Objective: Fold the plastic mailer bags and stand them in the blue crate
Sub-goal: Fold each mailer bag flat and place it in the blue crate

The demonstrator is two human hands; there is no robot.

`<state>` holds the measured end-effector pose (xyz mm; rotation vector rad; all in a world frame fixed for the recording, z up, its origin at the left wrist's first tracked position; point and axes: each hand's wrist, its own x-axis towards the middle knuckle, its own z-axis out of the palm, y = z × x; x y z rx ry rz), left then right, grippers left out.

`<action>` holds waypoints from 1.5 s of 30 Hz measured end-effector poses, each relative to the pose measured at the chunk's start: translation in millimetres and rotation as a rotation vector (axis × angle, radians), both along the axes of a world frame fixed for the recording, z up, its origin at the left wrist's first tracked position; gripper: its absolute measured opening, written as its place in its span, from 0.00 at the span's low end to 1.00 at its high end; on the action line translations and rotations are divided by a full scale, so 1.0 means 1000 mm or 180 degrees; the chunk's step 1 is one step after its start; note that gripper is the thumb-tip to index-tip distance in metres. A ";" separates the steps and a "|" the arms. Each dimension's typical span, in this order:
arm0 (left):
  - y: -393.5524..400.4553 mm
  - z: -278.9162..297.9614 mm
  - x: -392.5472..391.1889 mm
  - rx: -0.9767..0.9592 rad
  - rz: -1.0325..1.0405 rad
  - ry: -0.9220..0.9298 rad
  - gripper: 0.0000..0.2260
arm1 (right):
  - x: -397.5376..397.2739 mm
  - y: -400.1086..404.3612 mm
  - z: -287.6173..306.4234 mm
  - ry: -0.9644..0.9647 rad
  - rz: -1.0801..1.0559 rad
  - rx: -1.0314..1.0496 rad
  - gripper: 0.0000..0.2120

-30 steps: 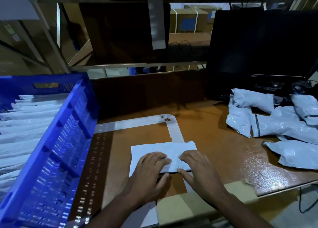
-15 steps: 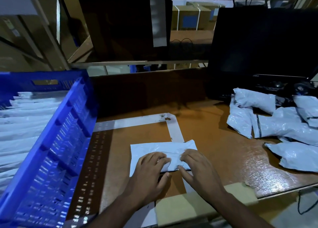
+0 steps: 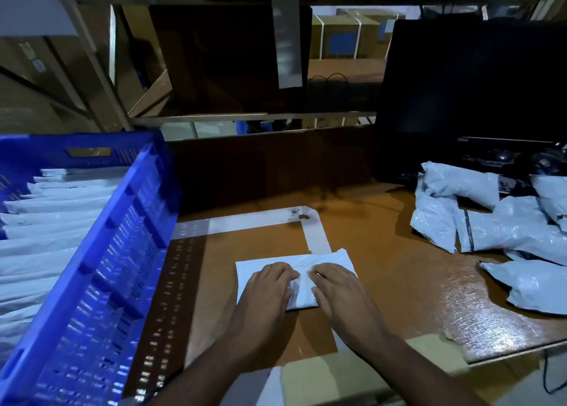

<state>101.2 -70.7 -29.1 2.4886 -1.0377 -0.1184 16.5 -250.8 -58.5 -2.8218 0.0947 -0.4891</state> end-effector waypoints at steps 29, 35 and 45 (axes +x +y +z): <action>0.045 -0.007 -0.004 -0.0164 0.0455 -0.0190 0.09 | 0.013 0.025 0.013 0.0342 0.0362 0.0036 0.21; 0.043 0.001 -0.001 -0.0166 0.0599 -0.0012 0.09 | 0.013 0.009 0.032 0.0643 0.0502 0.1024 0.18; 0.014 -0.003 0.009 0.0759 0.0053 -0.0398 0.24 | 0.012 0.006 0.008 0.0277 -0.0045 -0.0163 0.20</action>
